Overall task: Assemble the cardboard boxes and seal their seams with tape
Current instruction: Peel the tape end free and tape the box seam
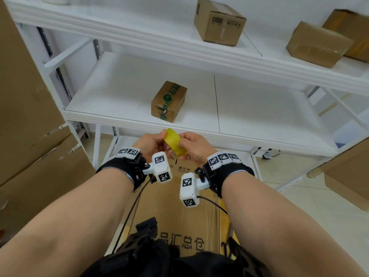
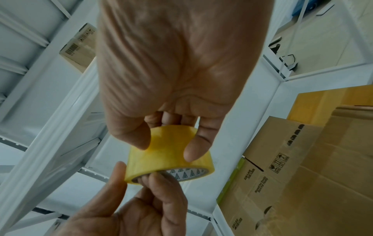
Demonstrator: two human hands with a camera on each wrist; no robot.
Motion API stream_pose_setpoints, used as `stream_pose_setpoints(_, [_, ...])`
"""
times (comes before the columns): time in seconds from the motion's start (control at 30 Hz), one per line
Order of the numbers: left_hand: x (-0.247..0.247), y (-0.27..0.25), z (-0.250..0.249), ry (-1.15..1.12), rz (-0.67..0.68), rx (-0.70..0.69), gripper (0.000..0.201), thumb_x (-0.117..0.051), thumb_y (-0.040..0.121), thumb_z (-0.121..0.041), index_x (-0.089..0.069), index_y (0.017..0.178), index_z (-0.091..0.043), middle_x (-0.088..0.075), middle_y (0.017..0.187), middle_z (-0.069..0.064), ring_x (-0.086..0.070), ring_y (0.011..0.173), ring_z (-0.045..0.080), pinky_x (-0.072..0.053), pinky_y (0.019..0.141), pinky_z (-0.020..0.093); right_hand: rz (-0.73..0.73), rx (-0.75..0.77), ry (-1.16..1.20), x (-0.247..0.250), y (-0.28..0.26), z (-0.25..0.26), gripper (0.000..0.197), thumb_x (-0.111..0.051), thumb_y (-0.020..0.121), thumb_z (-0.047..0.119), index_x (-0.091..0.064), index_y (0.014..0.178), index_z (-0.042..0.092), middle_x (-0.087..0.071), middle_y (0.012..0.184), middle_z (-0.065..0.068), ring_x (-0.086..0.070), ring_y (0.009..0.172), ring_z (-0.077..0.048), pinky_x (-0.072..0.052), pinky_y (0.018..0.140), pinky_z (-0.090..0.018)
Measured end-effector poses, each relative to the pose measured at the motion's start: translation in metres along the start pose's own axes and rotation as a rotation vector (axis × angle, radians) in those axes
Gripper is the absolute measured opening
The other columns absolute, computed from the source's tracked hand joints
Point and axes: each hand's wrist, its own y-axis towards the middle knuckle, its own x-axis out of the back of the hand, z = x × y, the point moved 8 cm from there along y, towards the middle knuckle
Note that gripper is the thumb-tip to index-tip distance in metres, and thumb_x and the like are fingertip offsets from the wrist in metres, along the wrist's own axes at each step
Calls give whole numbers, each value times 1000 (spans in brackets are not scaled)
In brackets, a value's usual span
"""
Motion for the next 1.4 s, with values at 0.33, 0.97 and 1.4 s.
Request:
stream_pose_setpoints(0.33, [-7,1,-7,112,-45,-64,34,-57,94,-37,-60,91,-2,-50,67,7,-53,57,17,-58,56,29,-9,-46,43,1,-2,3,12,-55,86,18,-64,95,17,-74,94,-15,-67,83,-25,-51,56,-28])
stream_pose_setpoints(0.97, [-12,-3,-12,122,2,-117,30,-55,95,-34,-62,94,-5,-56,73,6,-54,64,16,-57,57,27,-53,6,-39,5,-2,15,12,-57,90,20,-65,80,20,-69,84,-10,-63,74,-21,-52,57,-29])
stream_pose_setpoints(1.4, [-12,2,-10,103,44,-65,31,-55,94,-36,-61,99,-5,-57,75,6,-57,66,15,-59,63,29,-128,62,-128,10,-7,25,18,-65,90,32,-62,82,16,-66,73,-3,-56,56,-13,-43,43,-20])
